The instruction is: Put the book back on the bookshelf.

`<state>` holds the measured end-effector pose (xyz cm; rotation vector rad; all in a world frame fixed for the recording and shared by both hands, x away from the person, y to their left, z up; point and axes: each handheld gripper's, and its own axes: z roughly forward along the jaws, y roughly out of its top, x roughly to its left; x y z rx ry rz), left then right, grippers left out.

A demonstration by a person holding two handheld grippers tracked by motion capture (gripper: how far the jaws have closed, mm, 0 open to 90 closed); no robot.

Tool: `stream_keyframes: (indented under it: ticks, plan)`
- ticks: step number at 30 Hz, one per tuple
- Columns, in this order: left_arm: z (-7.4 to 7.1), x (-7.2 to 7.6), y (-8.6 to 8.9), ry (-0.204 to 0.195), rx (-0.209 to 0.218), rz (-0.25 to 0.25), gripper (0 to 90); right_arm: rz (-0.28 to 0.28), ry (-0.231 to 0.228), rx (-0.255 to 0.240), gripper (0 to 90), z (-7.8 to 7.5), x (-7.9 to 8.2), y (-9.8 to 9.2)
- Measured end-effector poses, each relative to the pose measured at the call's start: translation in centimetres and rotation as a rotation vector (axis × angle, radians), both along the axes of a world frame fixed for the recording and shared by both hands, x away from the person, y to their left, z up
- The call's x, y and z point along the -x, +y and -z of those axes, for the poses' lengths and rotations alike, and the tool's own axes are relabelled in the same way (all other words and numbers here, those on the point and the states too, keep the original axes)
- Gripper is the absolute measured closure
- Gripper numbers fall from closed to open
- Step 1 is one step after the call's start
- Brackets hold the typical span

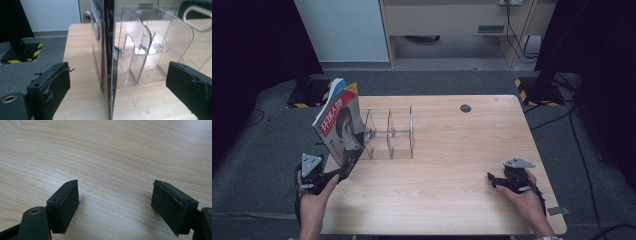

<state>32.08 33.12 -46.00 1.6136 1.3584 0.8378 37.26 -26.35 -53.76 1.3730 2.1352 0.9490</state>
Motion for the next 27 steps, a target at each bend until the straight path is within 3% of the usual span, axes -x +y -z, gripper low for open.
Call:
stream_keyframes:
  ticks: [6, 10, 16, 27]
  plan:
    - [0.0, 0.4, -0.1, 0.008, 0.0, -0.003, 5.3, -0.004, -0.001, 0.002, 22.1, 0.0, 0.0, 0.0]
    - [0.5, 0.8, -0.5, 0.049, -0.026, 0.005, 5.5, -0.004, -0.001, 0.002, 22.1, 0.0, 0.0, 0.0]
    - [0.8, 1.2, -0.6, 0.074, -0.025, 0.01, 5.6, -0.003, 0.0, 0.002, 22.1, 0.0, 0.0, 0.0]
    - [1.0, 2.4, -1.5, 0.106, -0.044, 0.092, 6.0, -0.004, -0.001, 0.002, 22.1, 0.0, 0.0, 0.0]
